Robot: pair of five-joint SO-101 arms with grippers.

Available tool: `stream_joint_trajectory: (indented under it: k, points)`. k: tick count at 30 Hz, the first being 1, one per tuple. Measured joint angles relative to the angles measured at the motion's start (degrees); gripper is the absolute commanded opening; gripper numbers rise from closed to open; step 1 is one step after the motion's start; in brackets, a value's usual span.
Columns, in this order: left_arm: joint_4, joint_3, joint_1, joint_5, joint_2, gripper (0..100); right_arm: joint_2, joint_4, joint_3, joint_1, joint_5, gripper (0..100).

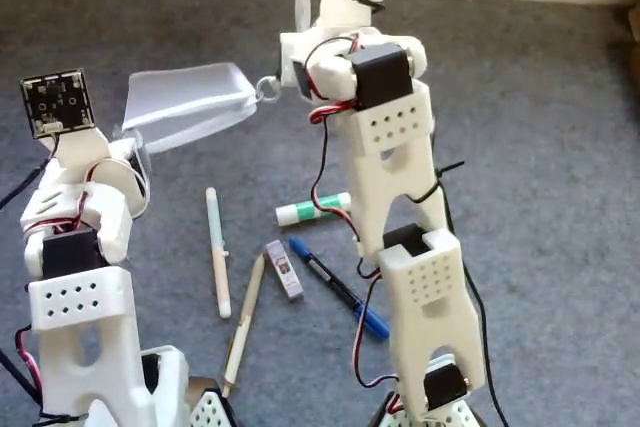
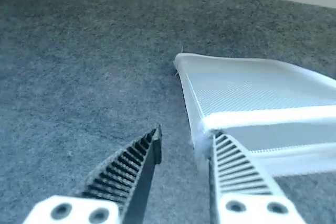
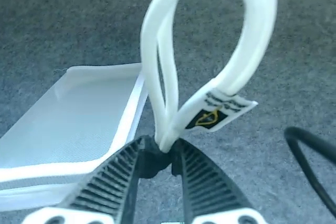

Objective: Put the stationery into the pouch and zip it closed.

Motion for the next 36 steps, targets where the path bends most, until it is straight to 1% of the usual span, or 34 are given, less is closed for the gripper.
stream_joint_trajectory:
  k: [2, 6, 10, 16, 19, 23, 26, 31, 36]
  points:
    - [-1.8, 1.6, 0.0, 0.0, 0.0, 16, 0.0, 0.0, 0.0, 0.0, 0.2, 0.5]
    - [-2.8, 2.5, 0.8, 0.0, 0.0, 22, 0.0, 0.0, 0.0, 0.0, 0.4, 0.5]
    - [-3.9, 4.7, 2.3, 0.0, 0.0, 22, 0.0, 0.0, 0.0, 0.0, 0.4, 0.5]
    - [-11.2, 11.2, 2.5, 0.0, 0.0, 22, 0.0, 0.0, 0.0, 0.0, 0.4, 0.5]
    - [-15.0, 13.6, 2.6, -0.1, 0.0, 20, 0.0, 0.0, 0.0, 0.0, 0.4, 0.5]
    - [-18.1, 16.3, 2.6, -0.8, 0.0, 18, -1.1, 0.0, 0.1, -0.8, 0.4, 0.5]
    - [-18.8, 16.5, 2.7, -2.8, 0.0, 18, -4.9, 0.0, 0.1, -3.3, 0.4, 0.5]
    - [-19.0, 16.5, 2.7, -3.1, 0.0, 17, -11.1, 0.0, 0.0, -5.5, 0.5, 0.5]
    - [-19.0, 16.5, 2.8, -3.1, 0.0, 5, -12.0, 0.0, 0.0, -5.5, 0.5, 0.5]
